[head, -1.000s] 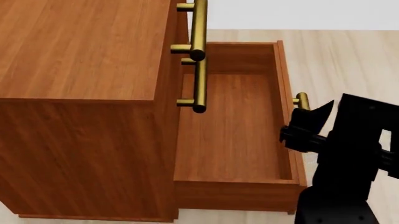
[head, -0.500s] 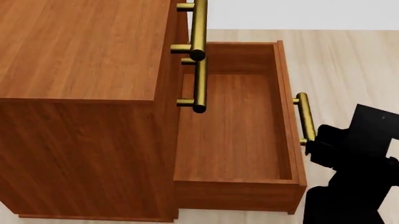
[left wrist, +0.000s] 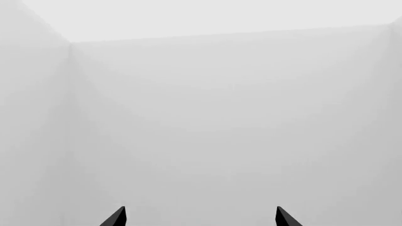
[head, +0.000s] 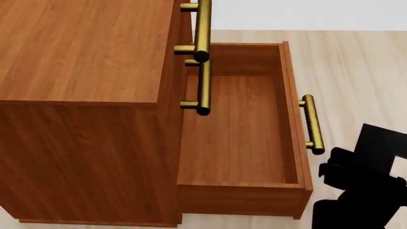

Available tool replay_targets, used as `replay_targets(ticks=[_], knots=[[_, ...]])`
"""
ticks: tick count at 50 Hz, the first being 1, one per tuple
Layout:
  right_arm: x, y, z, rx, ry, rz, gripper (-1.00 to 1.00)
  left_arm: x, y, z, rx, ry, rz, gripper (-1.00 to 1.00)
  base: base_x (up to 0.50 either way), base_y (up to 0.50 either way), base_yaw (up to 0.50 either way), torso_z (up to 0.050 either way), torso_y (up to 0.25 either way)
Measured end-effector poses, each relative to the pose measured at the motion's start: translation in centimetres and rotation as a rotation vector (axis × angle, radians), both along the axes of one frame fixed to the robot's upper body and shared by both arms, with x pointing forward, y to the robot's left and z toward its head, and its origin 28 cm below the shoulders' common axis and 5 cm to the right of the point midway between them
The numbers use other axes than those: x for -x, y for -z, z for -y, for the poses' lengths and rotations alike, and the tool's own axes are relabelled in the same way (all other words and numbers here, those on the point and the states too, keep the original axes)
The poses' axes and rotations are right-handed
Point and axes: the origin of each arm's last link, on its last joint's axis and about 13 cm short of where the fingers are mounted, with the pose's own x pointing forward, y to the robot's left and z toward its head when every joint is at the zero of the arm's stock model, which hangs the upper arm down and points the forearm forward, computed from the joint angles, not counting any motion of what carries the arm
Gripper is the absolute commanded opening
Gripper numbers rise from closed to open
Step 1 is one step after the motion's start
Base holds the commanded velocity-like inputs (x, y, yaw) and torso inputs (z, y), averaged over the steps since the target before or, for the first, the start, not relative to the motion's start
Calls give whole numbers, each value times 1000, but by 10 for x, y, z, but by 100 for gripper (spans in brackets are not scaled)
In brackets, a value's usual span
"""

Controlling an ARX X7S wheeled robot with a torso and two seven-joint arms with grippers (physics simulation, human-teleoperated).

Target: Close the bottom drawer of the cabinet and open the top drawer.

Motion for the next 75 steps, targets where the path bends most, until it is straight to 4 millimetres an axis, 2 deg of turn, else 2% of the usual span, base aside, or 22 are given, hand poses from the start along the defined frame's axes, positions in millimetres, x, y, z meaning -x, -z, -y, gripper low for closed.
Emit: replay_targets(ticks=[21, 46, 75], knots=[[-8, 26, 1, 4, 9, -87, 100, 1, 1, 0, -2, 2, -2, 100, 0, 0, 0, 0, 0], [-15, 45, -2, -13, -29, -139, 100, 1, 0, 0, -4, 2, 3, 100, 0, 0, 0, 0, 0], [-13, 49, -10, -60, -244, -82, 100, 2, -1, 1, -12, 4, 6, 100, 0, 0, 0, 0, 0]])
